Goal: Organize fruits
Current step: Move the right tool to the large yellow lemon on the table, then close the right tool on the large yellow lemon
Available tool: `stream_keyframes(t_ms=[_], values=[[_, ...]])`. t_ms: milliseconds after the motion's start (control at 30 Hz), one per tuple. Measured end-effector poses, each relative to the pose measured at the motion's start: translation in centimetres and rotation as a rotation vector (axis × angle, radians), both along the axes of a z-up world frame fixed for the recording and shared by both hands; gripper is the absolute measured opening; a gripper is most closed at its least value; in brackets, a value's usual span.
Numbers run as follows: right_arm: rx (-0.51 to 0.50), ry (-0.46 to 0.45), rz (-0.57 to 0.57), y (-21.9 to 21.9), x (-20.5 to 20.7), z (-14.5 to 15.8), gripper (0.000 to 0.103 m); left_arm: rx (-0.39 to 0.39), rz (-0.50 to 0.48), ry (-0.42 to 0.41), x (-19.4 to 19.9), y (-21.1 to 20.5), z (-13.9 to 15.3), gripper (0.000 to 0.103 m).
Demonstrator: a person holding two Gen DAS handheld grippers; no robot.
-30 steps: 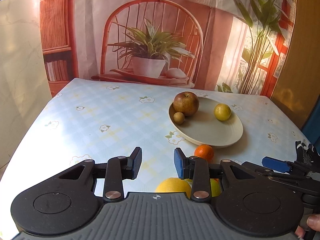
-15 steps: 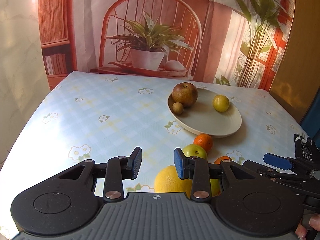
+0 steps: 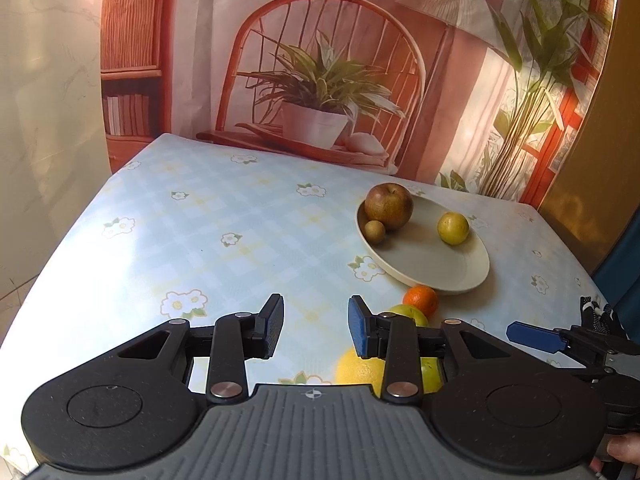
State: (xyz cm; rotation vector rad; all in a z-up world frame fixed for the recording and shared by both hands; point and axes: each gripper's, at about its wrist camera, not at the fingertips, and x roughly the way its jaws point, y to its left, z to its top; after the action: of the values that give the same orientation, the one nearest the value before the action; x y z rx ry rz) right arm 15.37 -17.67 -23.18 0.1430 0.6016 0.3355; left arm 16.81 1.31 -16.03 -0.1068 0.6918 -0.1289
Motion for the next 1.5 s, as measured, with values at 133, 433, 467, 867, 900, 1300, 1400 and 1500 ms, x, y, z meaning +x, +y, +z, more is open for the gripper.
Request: stream_keyframes(t_ms=[133, 433, 467, 867, 900, 1300, 1400, 1500], values=[[-0.062, 0.012, 0.1, 1.9, 1.1, 1.0, 0.062, 0.051, 0.06, -0.053, 0.1, 2.1, 1.7, 0.037], [-0.108, 0.107, 0.287, 7.1, 3.3, 1.2, 0.056, 0.036, 0.106, -0.06, 0.0, 5.1, 2.5, 0.037], [-0.12, 0.116, 0.304, 7.6, 3.4, 1.2, 0.056, 0.038, 0.105, -0.057, -0.1, 5.1, 2.3, 0.037], [-0.211, 0.253, 0.329, 10.6, 5.6, 0.7, 0.053, -0.01, 0.112, -0.059, -0.4, 6.5, 1.0, 0.037], [-0.228, 0.266, 0.325, 10.8, 5.8, 0.5, 0.053, -0.017, 0.11, -0.059, -0.4, 6.5, 0.9, 0.037], [-0.354, 0.292, 0.355, 12.9, 7.1, 0.8, 0.053, -0.064, 0.121, -0.037, -0.2, 7.9, -0.6, 0.037], [-0.389, 0.251, 0.412, 14.1, 7.7, 1.0, 0.052, -0.081, 0.14, -0.035, -0.1, 8.5, -0.7, 0.037], [-0.42, 0.202, 0.45, 15.6, 8.3, 1.2, 0.052, -0.099, 0.163, -0.031, -0.1, 9.3, -0.8, 0.037]])
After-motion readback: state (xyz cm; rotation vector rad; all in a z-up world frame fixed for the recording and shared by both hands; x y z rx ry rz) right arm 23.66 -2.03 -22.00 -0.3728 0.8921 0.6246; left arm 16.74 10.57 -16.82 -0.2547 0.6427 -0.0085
